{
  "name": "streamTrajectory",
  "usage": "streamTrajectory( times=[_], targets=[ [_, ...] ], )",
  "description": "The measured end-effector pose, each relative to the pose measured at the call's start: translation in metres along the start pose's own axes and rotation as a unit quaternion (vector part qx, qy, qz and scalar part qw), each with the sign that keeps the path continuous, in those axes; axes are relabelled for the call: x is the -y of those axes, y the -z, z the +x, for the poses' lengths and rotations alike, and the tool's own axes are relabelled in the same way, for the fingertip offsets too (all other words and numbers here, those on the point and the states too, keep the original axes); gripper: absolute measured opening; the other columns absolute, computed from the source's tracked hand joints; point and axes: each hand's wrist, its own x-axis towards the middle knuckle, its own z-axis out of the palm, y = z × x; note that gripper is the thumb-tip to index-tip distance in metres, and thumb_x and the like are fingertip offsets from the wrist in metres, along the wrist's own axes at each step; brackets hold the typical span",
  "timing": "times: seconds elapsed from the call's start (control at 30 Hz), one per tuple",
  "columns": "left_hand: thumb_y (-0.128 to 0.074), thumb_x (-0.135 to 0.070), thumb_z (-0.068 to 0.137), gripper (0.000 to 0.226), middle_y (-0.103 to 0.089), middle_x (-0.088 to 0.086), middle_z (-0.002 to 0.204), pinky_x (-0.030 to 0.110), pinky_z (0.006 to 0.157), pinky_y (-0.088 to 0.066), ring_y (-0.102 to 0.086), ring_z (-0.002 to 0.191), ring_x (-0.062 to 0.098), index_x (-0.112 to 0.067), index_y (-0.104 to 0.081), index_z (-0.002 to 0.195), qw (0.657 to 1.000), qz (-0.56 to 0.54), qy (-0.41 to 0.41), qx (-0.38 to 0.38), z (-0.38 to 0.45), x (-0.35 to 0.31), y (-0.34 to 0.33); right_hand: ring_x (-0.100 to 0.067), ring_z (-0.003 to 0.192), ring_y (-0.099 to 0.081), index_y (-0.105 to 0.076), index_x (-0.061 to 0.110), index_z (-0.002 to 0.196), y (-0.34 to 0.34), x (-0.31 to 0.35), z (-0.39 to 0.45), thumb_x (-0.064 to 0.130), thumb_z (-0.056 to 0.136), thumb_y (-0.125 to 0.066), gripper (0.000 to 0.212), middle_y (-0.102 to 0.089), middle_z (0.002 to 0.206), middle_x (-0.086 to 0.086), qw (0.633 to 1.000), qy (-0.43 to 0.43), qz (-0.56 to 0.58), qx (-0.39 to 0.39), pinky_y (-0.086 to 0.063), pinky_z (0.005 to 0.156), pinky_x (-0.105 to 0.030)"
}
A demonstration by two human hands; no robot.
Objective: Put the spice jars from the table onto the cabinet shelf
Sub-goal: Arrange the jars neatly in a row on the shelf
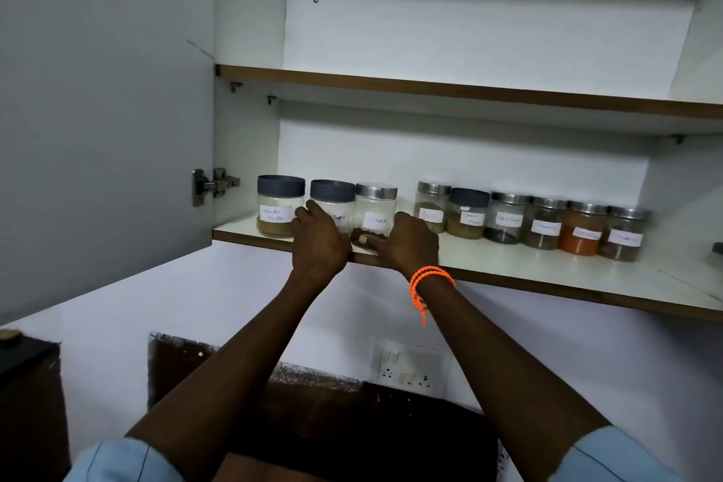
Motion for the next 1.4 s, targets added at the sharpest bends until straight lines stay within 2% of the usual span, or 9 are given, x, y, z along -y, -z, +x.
streamTrajectory(
  times=[0.17,0.3,0.47,0.7,0.93,1.03,1.13,1.27,1.4],
  targets=[
    [-0.080,-0.027,0.080,0.085,-0.042,0.022,0.139,0.044,0.101,-0.048,-0.044,0.132,0.039,0.003,-0.031,0.142,0.996,-0.024,0.048,0.067,0.034,-0.013,-0.017,-0.035,0.112,-0.065,-0.062,0.009,0.111,-0.003,-0.007,0.019,0.070,0.075,-0.073,0.072,-0.069,0.118,-0.013,0.999,-0.033,-0.005,0.032,-0.049,0.085,-0.039],
    [-0.083,-0.034,0.080,0.090,-0.043,0.024,0.141,0.043,0.104,-0.046,-0.046,0.132,0.041,0.005,-0.031,0.143,0.993,-0.051,0.063,0.086,0.063,-0.004,-0.039,-0.035,0.117,-0.063,-0.061,0.008,0.118,-0.008,-0.012,0.036,0.075,0.076,-0.070,0.081,-0.067,0.123,-0.014,0.997,-0.060,-0.010,0.052,-0.052,0.095,-0.043],
    [-0.088,-0.036,0.075,0.084,-0.054,0.023,0.134,0.043,0.104,-0.049,-0.055,0.126,0.037,0.006,-0.046,0.134,0.988,-0.067,0.043,0.132,0.103,0.005,-0.058,-0.035,0.117,-0.064,-0.061,0.009,0.120,-0.026,-0.019,0.056,0.073,0.082,-0.065,0.074,-0.067,0.125,-0.014,0.997,-0.072,-0.026,0.031,-0.052,0.095,-0.042],
    [-0.091,-0.037,0.069,0.065,-0.073,0.011,0.118,0.036,0.092,-0.059,-0.071,0.107,0.026,-0.004,-0.066,0.120,0.978,-0.066,-0.011,0.197,0.143,0.011,-0.083,-0.036,0.116,-0.064,-0.061,0.009,0.120,-0.043,-0.030,0.092,0.069,0.078,-0.071,0.074,-0.066,0.125,-0.014,0.995,-0.084,-0.049,0.001,-0.053,0.100,-0.046],
    [-0.077,-0.047,0.083,0.054,-0.072,0.011,0.116,0.031,0.083,-0.052,-0.069,0.107,0.028,-0.007,-0.067,0.116,0.973,0.029,-0.063,0.222,0.162,0.009,-0.110,-0.034,0.116,-0.064,-0.063,0.012,0.120,-0.054,-0.038,0.122,0.073,0.075,-0.071,0.076,-0.067,0.123,-0.015,0.990,-0.080,-0.113,-0.007,-0.055,0.095,-0.044],
    [-0.073,-0.044,0.086,0.049,-0.072,0.013,0.115,0.035,0.089,-0.054,-0.068,0.108,0.030,-0.005,-0.067,0.115,0.972,0.054,-0.064,0.219,0.162,0.009,-0.118,-0.034,0.119,-0.063,-0.061,0.011,0.123,-0.057,-0.040,0.123,0.070,0.078,-0.072,0.075,-0.065,0.125,-0.016,0.989,-0.077,-0.124,-0.008,-0.054,0.093,-0.043],
    [-0.068,-0.038,0.092,0.044,-0.069,0.014,0.118,0.032,0.085,-0.050,-0.066,0.111,0.030,-0.004,-0.065,0.119,0.970,0.068,-0.062,0.224,0.156,0.009,-0.116,-0.035,0.120,-0.063,-0.060,0.008,0.125,-0.053,-0.040,0.120,0.065,0.081,-0.073,0.073,-0.064,0.128,-0.018,0.989,-0.074,-0.127,0.012,-0.054,0.094,-0.043],
    [-0.056,-0.022,0.098,0.039,-0.058,0.021,0.133,0.033,0.096,-0.050,-0.058,0.122,0.033,-0.003,-0.056,0.133,0.968,0.066,-0.056,0.237,0.139,0.008,-0.108,-0.035,0.119,-0.064,-0.059,0.005,0.128,-0.047,-0.040,0.108,0.051,0.087,-0.073,0.063,-0.063,0.131,-0.018,0.992,-0.067,-0.102,0.032,-0.053,0.095,-0.042],
    [-0.048,-0.022,0.102,0.038,-0.061,0.018,0.135,0.036,0.102,-0.043,-0.051,0.127,0.036,-0.007,-0.056,0.136,0.967,0.067,-0.088,0.230,0.113,0.010,-0.090,-0.033,0.123,-0.062,-0.059,0.005,0.129,-0.036,-0.042,0.093,0.051,0.088,-0.073,0.063,-0.065,0.132,-0.015,0.991,-0.062,-0.098,0.069,-0.051,0.097,-0.038]
  ],
)
